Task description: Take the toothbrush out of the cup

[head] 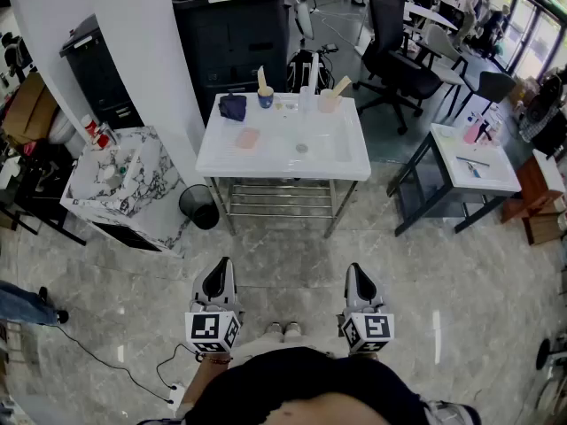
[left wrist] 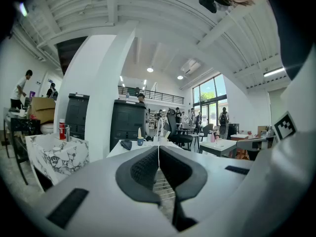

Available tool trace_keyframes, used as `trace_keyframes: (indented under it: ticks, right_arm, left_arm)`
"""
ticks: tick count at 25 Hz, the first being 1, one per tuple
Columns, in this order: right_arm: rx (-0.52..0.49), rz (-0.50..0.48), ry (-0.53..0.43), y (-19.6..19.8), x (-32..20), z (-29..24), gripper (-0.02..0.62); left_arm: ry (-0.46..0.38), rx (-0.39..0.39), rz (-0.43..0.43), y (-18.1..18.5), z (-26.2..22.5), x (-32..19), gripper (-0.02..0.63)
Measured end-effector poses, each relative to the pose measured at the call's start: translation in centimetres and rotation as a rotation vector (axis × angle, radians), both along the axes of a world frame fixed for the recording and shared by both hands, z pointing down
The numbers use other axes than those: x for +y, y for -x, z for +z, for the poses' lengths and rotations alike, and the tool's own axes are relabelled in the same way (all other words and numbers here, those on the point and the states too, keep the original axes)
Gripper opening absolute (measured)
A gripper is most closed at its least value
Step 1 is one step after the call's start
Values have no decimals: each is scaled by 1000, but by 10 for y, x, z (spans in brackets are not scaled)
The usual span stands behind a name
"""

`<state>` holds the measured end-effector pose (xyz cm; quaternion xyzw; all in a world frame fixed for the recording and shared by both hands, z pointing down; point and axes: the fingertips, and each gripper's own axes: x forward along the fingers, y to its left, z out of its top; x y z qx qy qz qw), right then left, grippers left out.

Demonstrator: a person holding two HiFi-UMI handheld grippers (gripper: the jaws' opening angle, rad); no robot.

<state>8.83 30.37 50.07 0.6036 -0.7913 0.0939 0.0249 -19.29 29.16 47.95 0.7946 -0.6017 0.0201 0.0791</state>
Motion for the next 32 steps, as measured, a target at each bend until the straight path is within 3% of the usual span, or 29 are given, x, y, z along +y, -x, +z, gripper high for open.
trace_keyframes:
  ticks: [28,29,30,31,32]
  right_arm:
    - [-8,-20,-30,1,-8,-3,6]
    - [-12,-25,-33,2,-9,-4,48]
    - [-14,-27,-34,2,-10,-4,82]
    - [-14,-26,-32,3,-11,-4,133]
    - [-14,-22,-29,3,-12,-3,195]
  left_arm:
    - [-7,50,34,-8,3,-1,3]
    - [-11,50,37,-9,3,-1,6]
    - [-13,52,42,-10,2,-2,47]
    - [-15,55,47,-11,2,-3,197]
    - [-18,59,51,-13,2,-3,286]
